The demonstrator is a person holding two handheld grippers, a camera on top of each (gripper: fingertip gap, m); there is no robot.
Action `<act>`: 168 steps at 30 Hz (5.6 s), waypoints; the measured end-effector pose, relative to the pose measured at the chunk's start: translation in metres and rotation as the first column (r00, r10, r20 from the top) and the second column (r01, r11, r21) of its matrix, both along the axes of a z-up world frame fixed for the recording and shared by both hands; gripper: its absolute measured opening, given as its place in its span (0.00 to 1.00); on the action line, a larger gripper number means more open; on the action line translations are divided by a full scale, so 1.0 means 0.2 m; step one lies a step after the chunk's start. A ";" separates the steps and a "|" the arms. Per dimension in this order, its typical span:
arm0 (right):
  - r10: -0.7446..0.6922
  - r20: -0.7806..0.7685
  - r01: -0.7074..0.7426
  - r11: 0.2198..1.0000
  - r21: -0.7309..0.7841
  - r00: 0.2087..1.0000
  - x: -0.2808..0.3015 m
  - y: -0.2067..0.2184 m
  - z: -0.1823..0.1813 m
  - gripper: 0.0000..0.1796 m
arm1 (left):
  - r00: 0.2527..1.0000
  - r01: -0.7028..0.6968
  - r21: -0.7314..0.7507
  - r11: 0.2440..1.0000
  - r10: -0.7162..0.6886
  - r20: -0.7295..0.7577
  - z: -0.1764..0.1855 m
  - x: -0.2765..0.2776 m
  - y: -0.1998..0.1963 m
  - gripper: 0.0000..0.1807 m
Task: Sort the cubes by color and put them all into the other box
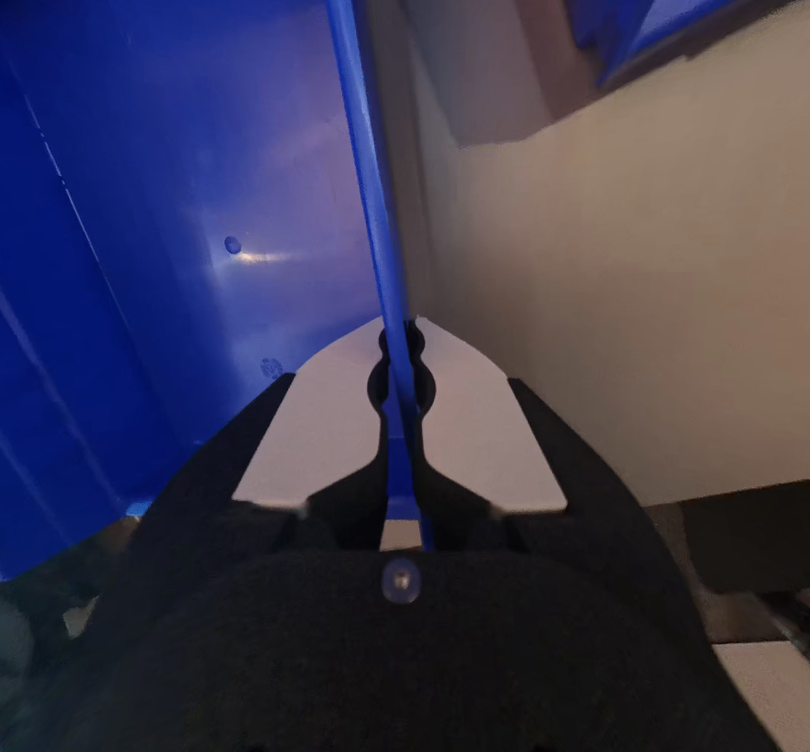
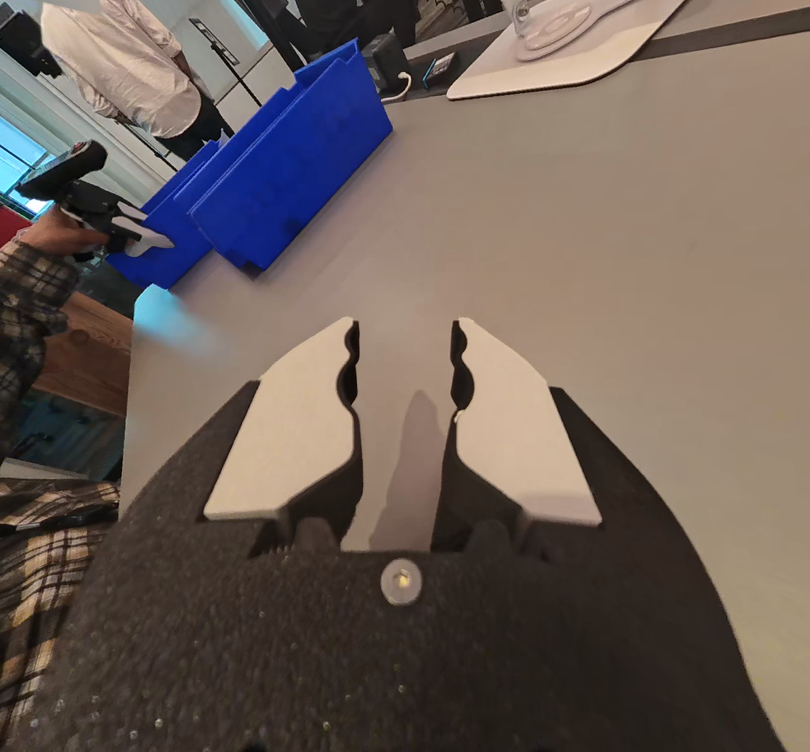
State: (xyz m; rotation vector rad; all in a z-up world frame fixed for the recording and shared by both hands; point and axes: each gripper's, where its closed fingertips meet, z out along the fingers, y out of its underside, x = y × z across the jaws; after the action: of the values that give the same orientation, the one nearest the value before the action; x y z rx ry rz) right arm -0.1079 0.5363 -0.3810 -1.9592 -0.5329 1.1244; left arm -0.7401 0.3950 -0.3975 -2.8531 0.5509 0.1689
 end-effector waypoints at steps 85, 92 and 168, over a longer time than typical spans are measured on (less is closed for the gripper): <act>-0.412 0.496 0.643 0.545 -0.538 0.764 0.81 -0.61 0.01 0.44 | -0.100 -0.039 0.601 0.798 -0.601 0.793 0.85 2.17 -0.14 0.44; -0.411 0.508 0.645 0.347 -0.681 0.757 0.76 -0.51 -0.05 0.13 | -0.022 -0.146 0.608 0.780 -0.617 0.787 0.77 1.84 -0.16 0.42; -0.009 0.835 0.755 0.432 -0.494 0.551 1.78 -0.12 -0.13 0.04 | 0.891 -0.271 -0.254 0.929 0.341 0.299 -0.02 0.38 0.75 0.03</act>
State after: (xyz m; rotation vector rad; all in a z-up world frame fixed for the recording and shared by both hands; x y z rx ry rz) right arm 0.2486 0.5122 -0.4079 -3.1970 0.2880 0.0614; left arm -0.6644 0.5451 -0.4015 -3.0537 0.0427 -0.3454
